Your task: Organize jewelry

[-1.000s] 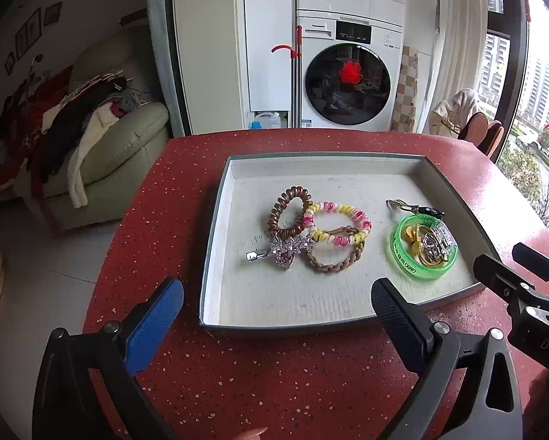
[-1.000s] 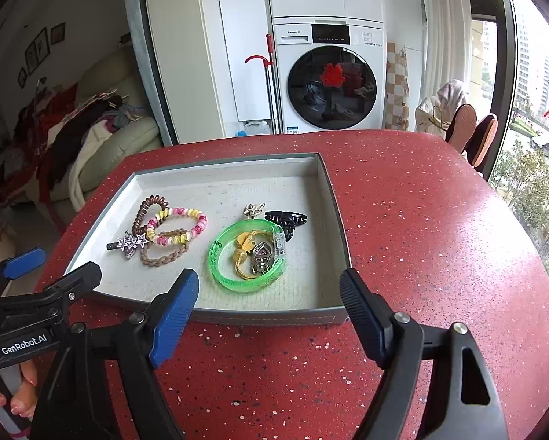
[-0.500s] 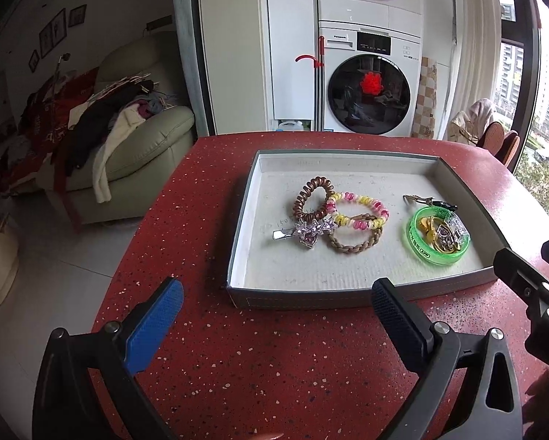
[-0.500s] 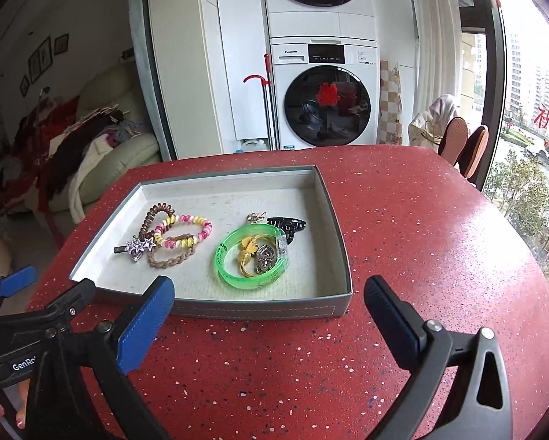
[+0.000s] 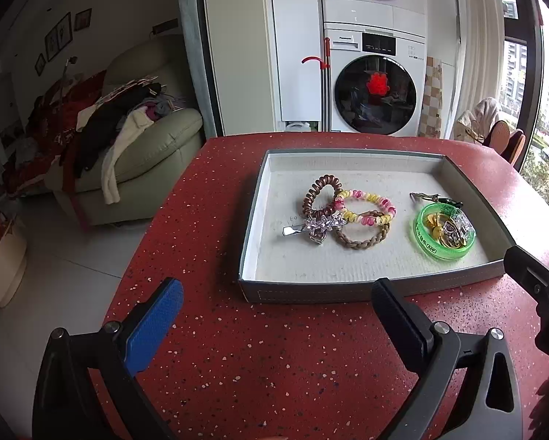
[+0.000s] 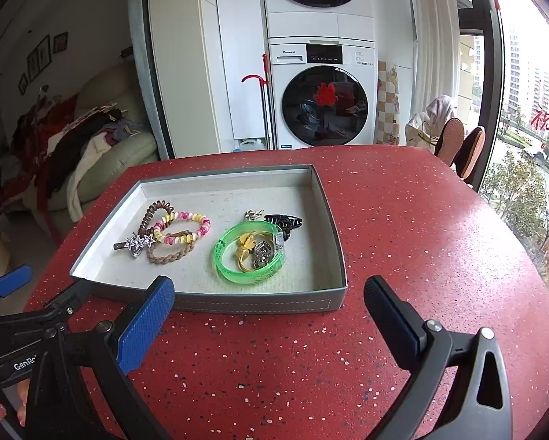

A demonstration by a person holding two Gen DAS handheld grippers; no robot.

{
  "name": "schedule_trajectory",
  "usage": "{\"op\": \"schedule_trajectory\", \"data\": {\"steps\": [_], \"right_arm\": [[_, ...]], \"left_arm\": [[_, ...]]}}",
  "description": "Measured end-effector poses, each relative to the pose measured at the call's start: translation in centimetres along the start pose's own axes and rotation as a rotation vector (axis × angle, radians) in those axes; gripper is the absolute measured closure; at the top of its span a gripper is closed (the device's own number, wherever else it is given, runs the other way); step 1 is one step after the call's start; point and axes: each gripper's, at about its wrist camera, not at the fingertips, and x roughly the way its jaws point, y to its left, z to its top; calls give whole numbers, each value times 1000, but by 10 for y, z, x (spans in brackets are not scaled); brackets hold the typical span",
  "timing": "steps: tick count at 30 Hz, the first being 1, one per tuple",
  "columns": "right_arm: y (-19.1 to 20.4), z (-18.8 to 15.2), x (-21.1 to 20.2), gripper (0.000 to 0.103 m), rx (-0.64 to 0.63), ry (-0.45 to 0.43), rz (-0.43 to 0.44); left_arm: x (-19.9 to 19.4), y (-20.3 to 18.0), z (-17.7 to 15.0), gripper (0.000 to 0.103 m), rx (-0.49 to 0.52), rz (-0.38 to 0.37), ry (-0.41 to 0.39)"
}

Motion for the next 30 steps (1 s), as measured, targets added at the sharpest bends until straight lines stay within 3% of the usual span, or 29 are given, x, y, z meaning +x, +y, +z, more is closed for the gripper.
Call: {"op": "schedule_trajectory", "data": {"steps": [30], "right_arm": [[0, 0, -1, 0, -2, 0, 0]], "left_arm": [[-1, 0, -3, 0, -6, 10, 6]]}}
